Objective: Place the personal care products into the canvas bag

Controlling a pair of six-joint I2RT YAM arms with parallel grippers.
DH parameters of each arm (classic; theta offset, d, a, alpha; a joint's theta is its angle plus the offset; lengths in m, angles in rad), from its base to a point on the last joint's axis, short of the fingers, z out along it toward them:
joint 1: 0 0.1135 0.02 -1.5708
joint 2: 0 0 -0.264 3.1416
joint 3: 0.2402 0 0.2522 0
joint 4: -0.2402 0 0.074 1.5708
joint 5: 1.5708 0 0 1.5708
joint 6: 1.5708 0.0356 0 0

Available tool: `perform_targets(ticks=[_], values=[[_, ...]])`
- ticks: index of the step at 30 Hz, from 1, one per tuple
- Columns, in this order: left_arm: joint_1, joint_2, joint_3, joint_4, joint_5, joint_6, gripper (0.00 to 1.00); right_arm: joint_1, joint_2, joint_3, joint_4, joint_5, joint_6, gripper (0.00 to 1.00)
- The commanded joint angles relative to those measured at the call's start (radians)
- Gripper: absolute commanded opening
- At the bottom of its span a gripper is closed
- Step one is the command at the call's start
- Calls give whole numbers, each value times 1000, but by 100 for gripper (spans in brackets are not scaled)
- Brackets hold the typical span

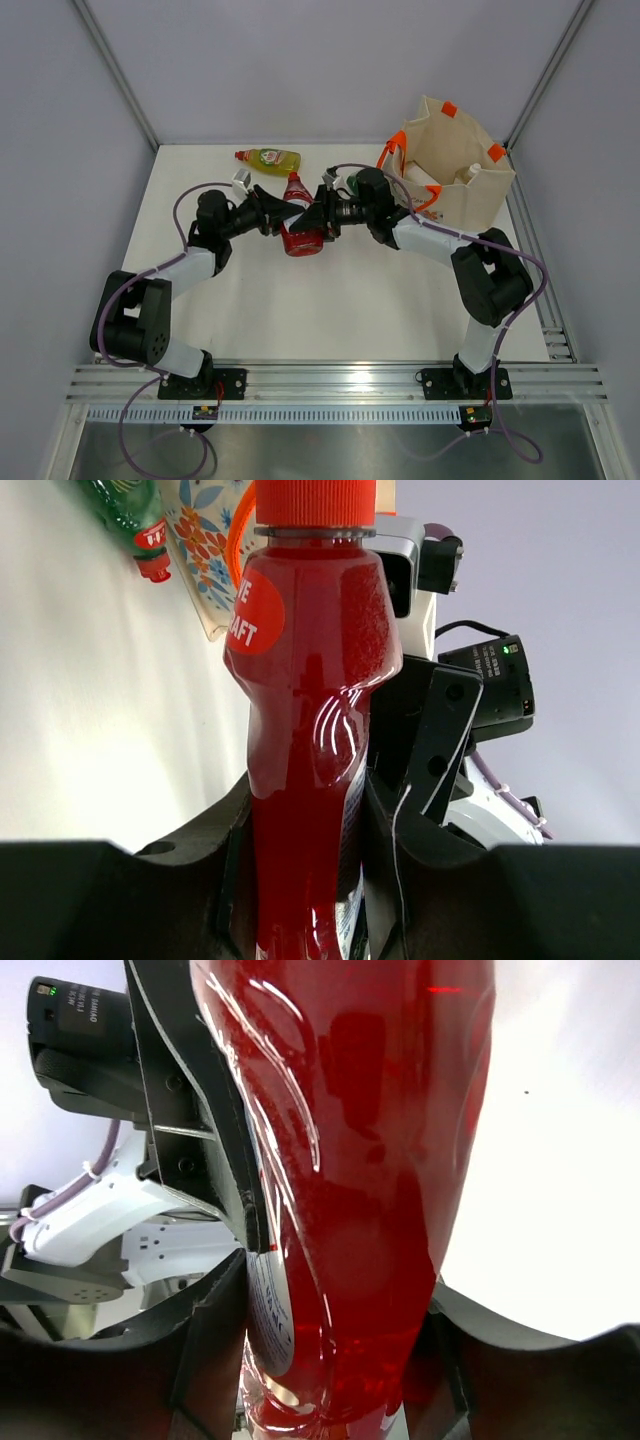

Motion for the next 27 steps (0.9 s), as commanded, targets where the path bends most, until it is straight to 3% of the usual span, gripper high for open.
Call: perform_targets(ticks=[1,2,3,4,5,7,9,15,20,21,23,24,27], values=[[-1,-44,60,200,-37,-67,2,18,-52,-33,181,-77,99,36],[-1,-42,63,211,-42,-76,6,18,-53,-36,208,-84,116,26],[-1,-41,66,217,-40,-88,12,18,-49,-40,238,-90,134,3],[-1,-42,65,220,-42,-93,22,18,-42,-40,313,-100,154,0],[-1,-45,66,220,-40,-98,51,18,-33,-38,347,-120,203,0],[-1,-67,71,170,-42,-81,83,15,-24,-27,439,-142,236,0],[1,-87,106,78,-34,12,99,16,-16,-7,479,-203,253,0],[21,-147,195,-253,-42,224,99,9,-25,48,478,-312,236,0],[87,-220,276,-632,-124,459,99,-30,-70,72,455,-341,190,0],[99,-231,287,-722,-138,488,99,-37,-76,97,408,-346,169,0],[137,-249,313,-789,-169,552,99,-60,-96,131,316,-361,71,0],[148,-268,319,-819,-178,573,99,-68,-102,175,186,-367,20,0],[194,-306,331,-919,-212,634,99,-114,-124,235,70,-369,-94,0]])
